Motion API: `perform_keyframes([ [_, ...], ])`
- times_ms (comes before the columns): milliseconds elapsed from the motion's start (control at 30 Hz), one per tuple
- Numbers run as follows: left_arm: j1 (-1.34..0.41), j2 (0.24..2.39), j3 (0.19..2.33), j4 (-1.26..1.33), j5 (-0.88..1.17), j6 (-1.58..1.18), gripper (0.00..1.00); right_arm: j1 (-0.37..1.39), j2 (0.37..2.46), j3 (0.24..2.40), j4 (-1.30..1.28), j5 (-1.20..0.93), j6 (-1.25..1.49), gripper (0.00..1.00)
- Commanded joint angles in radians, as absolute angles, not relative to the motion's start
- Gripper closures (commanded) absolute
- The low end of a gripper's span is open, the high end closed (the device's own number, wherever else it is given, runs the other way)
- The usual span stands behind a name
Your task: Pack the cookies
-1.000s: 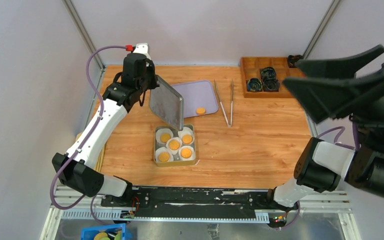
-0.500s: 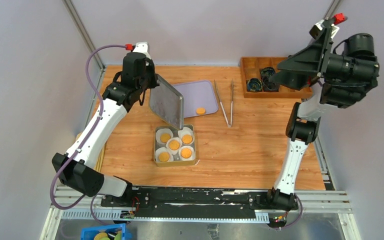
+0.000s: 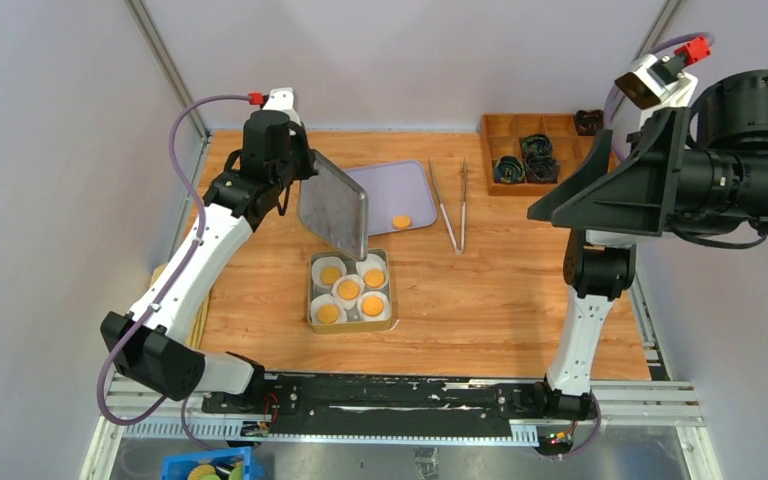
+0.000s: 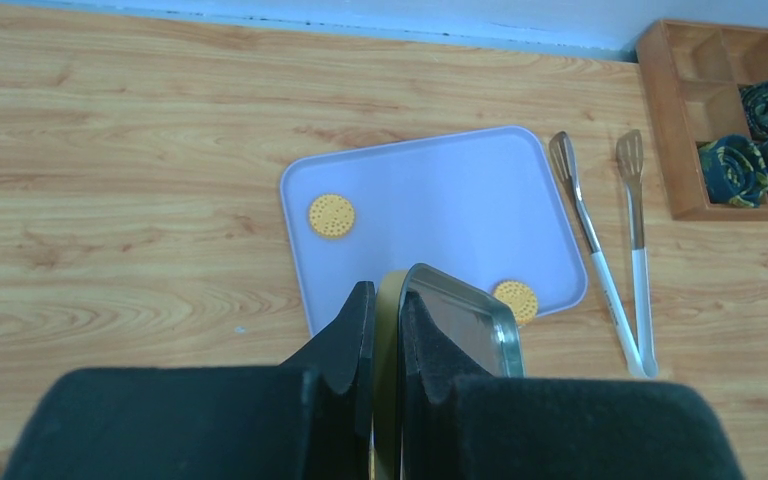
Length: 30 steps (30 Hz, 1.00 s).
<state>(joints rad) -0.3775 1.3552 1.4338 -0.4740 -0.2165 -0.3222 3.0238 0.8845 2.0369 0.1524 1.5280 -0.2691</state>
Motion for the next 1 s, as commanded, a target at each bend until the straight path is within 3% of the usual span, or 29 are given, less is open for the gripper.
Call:
perform_keyframes([
  [0, -0.384, 1.323, 1.418, -0.425, -0.213, -0.326, 1.00, 3.074, 0.794, 2.007, 0.190, 1.694, -0.184, 0.00],
  [200, -0.384, 1.326, 1.431, -0.427, -0.206, -0.331, 1.00, 3.021, 0.872, 2.110, 0.016, 1.696, -0.209, 0.01],
  [333, -0.385, 1.323, 1.435, -0.426, -0.199, -0.340, 1.00, 2.684, 0.994, 2.164, -0.030, 1.697, -0.365, 0.01],
  [433, -0.384, 1.326, 1.456, -0.441, -0.197, -0.338, 1.00, 2.416, 1.212, 2.354, -0.010, 1.697, -0.650, 0.01],
  [533, -0.384, 1.323, 1.458, -0.444, -0.217, -0.337, 1.00, 2.215, 1.466, 2.605, 0.253, 1.673, -1.115, 0.00],
  [600, -0.385, 1.318, 1.451, -0.446, -0.225, -0.340, 1.00, 2.099, 1.578, 2.696, 0.305, 1.624, -1.270, 0.00],
  [800, -0.384, 1.304, 1.459, -0.473, -0.248, -0.323, 1.00, 1.698, 1.660, 2.518, 0.168, 1.571, -1.384, 0.00],
  [967, -0.385, 1.298, 1.470, -0.472, -0.252, -0.322, 1.00, 1.499, 1.680, 2.151, 0.226, 1.542, -1.569, 0.00],
])
